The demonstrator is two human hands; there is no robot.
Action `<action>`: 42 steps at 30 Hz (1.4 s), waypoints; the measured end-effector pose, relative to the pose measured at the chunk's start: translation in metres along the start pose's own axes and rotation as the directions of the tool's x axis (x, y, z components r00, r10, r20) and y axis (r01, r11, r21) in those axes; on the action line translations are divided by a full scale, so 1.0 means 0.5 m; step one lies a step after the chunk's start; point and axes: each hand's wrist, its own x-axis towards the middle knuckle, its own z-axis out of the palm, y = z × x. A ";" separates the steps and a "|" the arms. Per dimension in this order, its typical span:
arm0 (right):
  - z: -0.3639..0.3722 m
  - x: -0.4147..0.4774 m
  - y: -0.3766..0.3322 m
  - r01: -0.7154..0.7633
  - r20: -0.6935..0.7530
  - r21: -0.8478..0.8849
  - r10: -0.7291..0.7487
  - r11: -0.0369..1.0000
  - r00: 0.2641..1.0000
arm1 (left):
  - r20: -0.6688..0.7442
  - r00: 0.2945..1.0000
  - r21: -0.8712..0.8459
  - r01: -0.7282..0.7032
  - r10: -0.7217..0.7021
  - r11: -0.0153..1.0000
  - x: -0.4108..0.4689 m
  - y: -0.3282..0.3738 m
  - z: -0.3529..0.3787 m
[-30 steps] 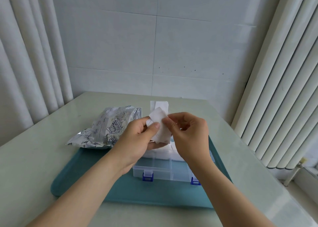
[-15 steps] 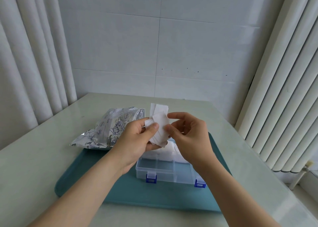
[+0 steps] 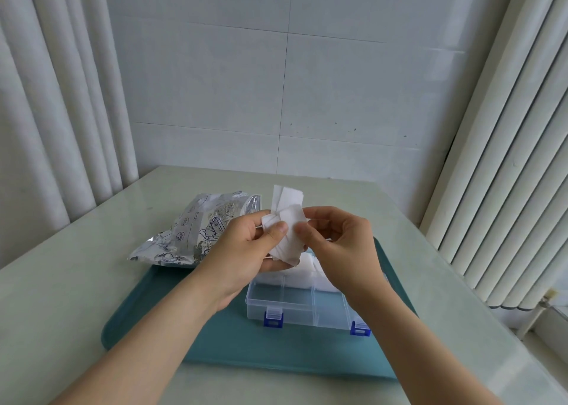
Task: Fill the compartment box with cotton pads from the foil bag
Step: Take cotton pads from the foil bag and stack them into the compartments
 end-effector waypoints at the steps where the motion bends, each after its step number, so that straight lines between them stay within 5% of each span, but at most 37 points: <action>1: 0.000 0.000 0.001 -0.003 -0.003 -0.001 0.003 1.000 1.000 | 0.019 1.000 -0.012 0.005 -0.005 1.000 -0.001 0.000 -0.001; 17: -0.018 0.012 0.003 -0.078 -0.085 0.247 0.102 0.966 0.991 | 0.000 1.000 -0.037 0.024 -0.024 0.999 0.006 0.000 -0.013; 22: -0.016 0.004 -0.007 -0.029 0.108 0.102 0.018 0.994 0.994 | 0.028 0.999 -0.027 0.029 -0.028 0.999 0.003 0.000 -0.012; 33: -0.003 0.004 0.012 0.002 -0.027 -0.042 -0.003 0.999 1.000 | 0.098 0.995 -0.072 0.037 -0.030 0.997 -0.002 0.005 -0.003; 42: 0.005 0.008 0.023 0.145 -0.019 -0.300 -0.158 0.943 0.987 | 0.103 0.994 -0.028 0.025 -0.022 0.999 -0.002 0.003 -0.004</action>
